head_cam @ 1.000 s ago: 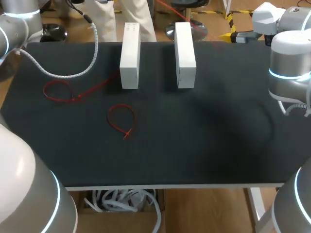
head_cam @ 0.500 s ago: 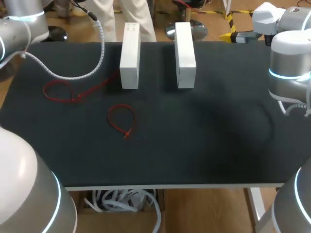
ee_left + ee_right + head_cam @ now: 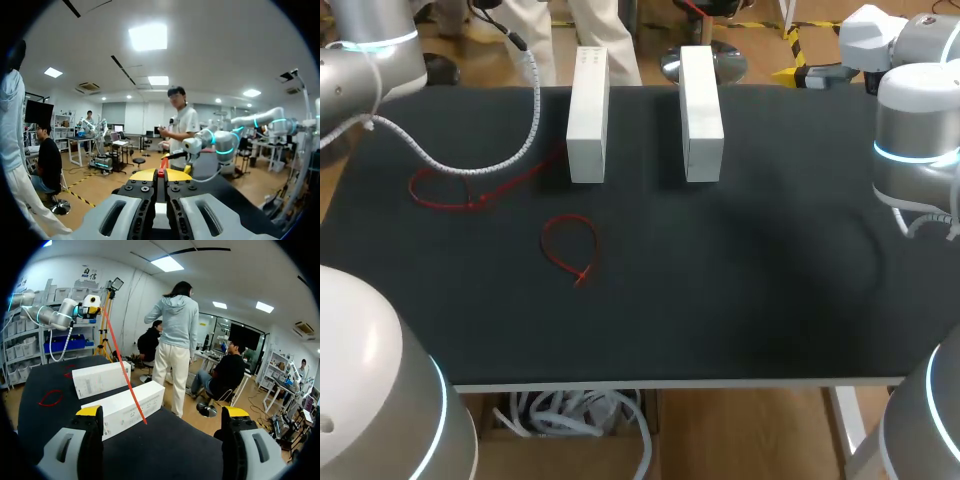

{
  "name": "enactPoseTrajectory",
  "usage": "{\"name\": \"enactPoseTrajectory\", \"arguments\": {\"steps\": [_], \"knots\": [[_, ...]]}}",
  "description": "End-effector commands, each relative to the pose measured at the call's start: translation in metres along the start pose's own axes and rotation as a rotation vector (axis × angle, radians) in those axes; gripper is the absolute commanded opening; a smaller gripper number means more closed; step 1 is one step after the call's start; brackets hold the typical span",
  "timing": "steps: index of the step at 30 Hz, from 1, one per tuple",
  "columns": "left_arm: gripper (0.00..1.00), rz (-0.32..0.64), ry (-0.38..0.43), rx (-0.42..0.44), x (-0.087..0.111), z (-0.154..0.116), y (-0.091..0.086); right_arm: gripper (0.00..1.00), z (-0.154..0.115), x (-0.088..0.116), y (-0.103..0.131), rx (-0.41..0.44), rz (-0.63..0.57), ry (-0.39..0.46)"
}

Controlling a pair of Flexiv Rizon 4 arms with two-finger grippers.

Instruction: Grab the tape and strap the tape.

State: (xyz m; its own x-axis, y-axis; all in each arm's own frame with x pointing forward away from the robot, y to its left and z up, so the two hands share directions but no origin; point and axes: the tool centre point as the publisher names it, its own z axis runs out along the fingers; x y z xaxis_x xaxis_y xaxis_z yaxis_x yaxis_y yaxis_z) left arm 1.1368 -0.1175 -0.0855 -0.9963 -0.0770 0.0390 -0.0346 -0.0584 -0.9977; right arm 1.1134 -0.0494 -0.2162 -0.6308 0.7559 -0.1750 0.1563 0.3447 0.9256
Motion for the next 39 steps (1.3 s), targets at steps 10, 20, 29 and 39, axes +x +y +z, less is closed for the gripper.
{"name": "enactPoseTrajectory", "arguments": {"steps": [10, 20, 29, 39], "knots": [[0.00, -0.011, -0.532, 0.022, 0.010, 0.004, -0.005, 1.00, 0.000, 0.000, 0.000, 0.000, 0.000, 0.001], [0.00, 0.026, -0.377, 0.009, 0.021, 0.009, -0.001, 1.00, 0.000, 0.000, 0.000, 0.000, 0.000, 0.001], [0.00, 0.045, -0.233, 0.014, 0.025, 0.014, -0.002, 1.00, 0.000, 0.000, 0.000, 0.000, 0.000, 0.001], [0.00, 0.053, -0.151, 0.006, 0.029, 0.018, 0.000, 1.00, 0.000, 0.000, 0.000, 0.000, 0.000, 0.001]]}}
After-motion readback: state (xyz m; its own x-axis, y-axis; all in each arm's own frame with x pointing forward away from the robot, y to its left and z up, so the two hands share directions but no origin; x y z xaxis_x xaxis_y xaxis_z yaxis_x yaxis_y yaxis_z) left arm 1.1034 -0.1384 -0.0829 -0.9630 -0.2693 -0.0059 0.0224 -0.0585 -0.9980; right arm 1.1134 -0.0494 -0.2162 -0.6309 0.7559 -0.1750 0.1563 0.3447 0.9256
